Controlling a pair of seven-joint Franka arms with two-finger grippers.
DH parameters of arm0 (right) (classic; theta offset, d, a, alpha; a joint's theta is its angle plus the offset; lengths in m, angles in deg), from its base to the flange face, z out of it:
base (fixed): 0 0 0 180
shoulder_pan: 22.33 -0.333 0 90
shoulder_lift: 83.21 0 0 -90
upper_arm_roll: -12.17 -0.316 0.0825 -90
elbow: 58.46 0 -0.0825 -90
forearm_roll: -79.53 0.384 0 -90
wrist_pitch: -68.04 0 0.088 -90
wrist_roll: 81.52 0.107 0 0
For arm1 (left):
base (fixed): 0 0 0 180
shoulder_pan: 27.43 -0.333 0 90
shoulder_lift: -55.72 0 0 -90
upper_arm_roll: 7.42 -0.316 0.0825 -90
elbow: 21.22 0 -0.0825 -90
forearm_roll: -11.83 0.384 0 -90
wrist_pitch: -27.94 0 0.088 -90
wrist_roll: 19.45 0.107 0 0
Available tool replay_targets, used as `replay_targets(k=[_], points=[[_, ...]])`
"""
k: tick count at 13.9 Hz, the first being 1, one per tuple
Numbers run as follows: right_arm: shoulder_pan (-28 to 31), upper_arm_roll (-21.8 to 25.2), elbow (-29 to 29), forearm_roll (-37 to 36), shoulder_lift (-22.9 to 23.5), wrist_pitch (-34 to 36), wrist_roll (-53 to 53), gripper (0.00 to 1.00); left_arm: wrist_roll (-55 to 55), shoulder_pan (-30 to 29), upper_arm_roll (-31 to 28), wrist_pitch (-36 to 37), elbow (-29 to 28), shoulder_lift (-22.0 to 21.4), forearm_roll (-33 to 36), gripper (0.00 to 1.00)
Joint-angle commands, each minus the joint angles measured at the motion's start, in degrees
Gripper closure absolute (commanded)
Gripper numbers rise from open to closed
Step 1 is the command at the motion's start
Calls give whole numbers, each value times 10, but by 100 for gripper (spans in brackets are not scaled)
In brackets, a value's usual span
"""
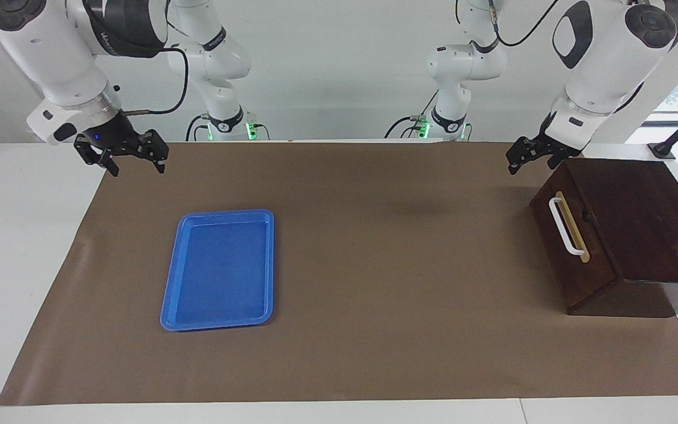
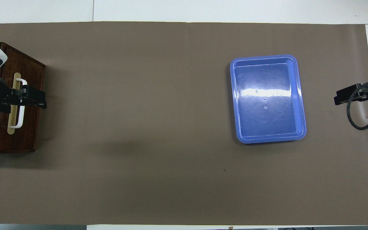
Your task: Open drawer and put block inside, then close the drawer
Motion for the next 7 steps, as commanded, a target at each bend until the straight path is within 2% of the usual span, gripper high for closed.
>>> replay_targets(k=[1, 7], points=[[6, -7, -4, -8, -6, 4, 10, 0, 17, 16, -14, 19, 12, 0, -7, 0], [7, -7, -4, -7, -6, 4, 10, 0, 43, -5, -8, 23, 13, 0, -3, 0]])
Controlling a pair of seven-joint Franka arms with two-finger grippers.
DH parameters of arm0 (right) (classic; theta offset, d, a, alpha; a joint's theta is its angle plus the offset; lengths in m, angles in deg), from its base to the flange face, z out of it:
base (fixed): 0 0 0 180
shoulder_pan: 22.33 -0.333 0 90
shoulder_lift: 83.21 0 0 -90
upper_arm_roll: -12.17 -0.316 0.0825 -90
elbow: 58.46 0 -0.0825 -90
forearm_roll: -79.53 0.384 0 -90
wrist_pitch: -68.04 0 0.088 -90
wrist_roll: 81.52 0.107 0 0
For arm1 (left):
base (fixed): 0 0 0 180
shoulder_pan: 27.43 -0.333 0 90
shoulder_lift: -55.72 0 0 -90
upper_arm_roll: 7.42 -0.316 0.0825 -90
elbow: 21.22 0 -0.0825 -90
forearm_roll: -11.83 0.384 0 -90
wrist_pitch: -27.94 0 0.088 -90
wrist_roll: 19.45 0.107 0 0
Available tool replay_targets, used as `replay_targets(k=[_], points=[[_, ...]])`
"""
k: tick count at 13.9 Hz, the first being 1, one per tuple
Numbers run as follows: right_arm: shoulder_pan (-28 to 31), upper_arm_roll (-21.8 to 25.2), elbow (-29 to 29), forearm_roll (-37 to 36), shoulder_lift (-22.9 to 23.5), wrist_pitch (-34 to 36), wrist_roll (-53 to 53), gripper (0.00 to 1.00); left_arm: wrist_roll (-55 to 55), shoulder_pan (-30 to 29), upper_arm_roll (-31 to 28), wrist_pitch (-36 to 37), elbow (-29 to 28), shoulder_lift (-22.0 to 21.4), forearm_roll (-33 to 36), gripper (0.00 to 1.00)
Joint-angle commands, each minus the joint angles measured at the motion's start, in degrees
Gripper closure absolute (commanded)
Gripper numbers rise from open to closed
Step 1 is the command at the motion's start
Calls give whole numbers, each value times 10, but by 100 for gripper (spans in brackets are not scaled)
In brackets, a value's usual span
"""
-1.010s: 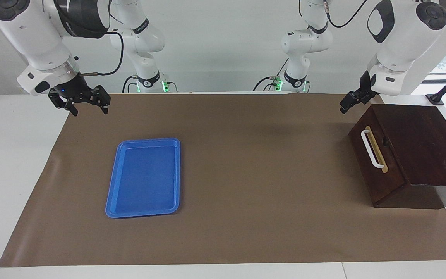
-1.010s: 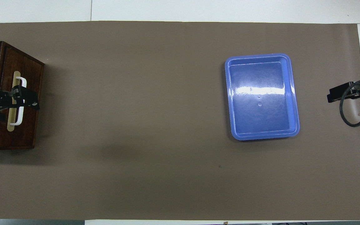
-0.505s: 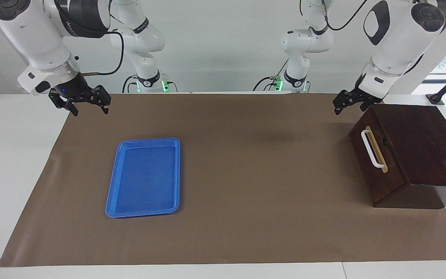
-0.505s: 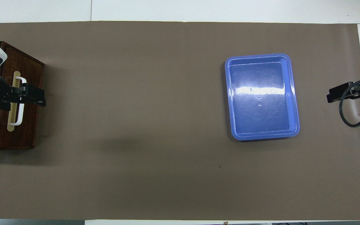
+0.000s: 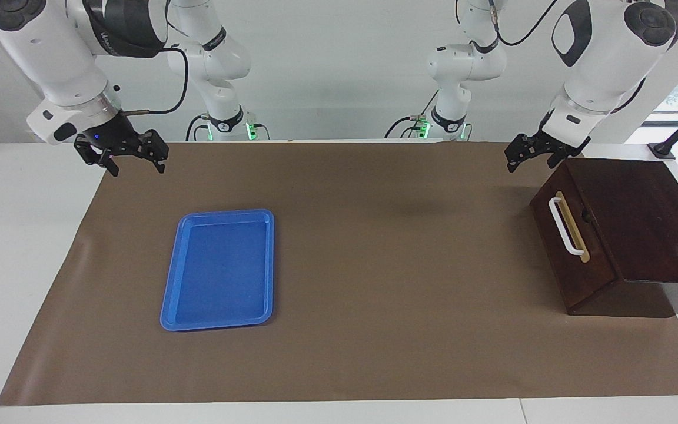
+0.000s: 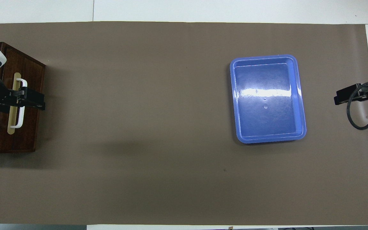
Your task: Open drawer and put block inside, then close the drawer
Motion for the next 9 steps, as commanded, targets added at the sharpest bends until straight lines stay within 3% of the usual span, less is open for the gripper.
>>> replay_targets(k=[1, 9], points=[[7, -7, -4, -7, -6, 5, 10, 0, 16, -11, 2, 17, 11, 0, -5, 0], [9, -7, -3, -7, -6, 4, 9, 0, 37, -28, 17, 23, 22, 1, -2, 0]])
